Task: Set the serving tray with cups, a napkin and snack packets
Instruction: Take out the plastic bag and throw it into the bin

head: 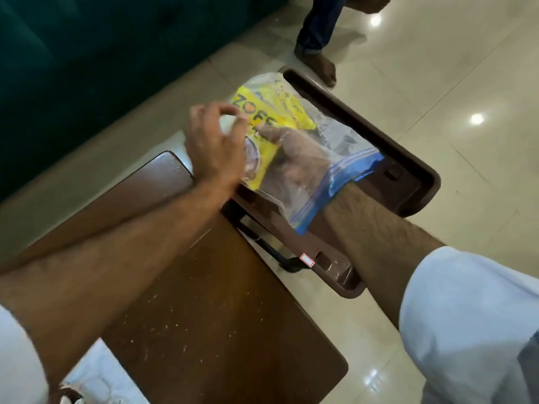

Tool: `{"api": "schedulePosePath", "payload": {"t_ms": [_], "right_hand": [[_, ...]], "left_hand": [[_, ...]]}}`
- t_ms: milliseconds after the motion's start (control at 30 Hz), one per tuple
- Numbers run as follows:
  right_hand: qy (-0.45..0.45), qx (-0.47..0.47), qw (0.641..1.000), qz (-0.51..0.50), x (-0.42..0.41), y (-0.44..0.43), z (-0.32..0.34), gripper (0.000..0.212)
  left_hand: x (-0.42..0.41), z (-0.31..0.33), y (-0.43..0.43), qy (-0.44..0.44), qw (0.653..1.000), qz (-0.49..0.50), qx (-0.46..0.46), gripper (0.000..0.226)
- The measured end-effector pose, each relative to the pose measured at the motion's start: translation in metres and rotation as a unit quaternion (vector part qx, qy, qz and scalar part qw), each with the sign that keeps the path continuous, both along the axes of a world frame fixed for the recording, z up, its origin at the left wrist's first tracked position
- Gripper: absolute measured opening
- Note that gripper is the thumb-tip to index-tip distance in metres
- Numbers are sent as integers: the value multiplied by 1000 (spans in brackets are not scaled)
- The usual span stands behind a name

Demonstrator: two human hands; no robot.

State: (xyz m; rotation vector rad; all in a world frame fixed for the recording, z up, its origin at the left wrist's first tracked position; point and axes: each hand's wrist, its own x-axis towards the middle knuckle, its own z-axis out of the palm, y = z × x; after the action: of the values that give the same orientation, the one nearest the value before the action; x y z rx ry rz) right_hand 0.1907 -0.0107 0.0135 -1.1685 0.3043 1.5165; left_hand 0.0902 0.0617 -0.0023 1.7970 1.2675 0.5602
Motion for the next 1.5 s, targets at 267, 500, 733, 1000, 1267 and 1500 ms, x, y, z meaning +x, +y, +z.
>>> {"api": "schedulePosePath", "payload": {"t_ms": [267, 500, 733, 1000, 1267, 1500], "right_hand": [[-75, 70, 995, 5, -4, -57, 34, 18], [-104, 73, 991, 44, 33, -122, 0, 47], [-187, -62, 978, 61, 69, -187, -39, 45], [-667, -326, 663, 96, 33, -115, -18, 85], [-769, -49, 449, 453, -9, 78, 3, 75], [-654, -112, 525, 533, -1, 93, 7, 34]], "left_hand": [[-15, -21, 56, -4, 946, -43, -321, 17], [-51, -28, 100, 60, 980, 140, -124, 6], [-114, -33, 116, 76, 982, 95, -144, 14], [-153, -39, 74, -120, 892, 236, -366, 62], [-137, -43, 12, -236, 810, 363, -395, 59], [-132, -36, -28, -234, 746, 252, -570, 25]]}}
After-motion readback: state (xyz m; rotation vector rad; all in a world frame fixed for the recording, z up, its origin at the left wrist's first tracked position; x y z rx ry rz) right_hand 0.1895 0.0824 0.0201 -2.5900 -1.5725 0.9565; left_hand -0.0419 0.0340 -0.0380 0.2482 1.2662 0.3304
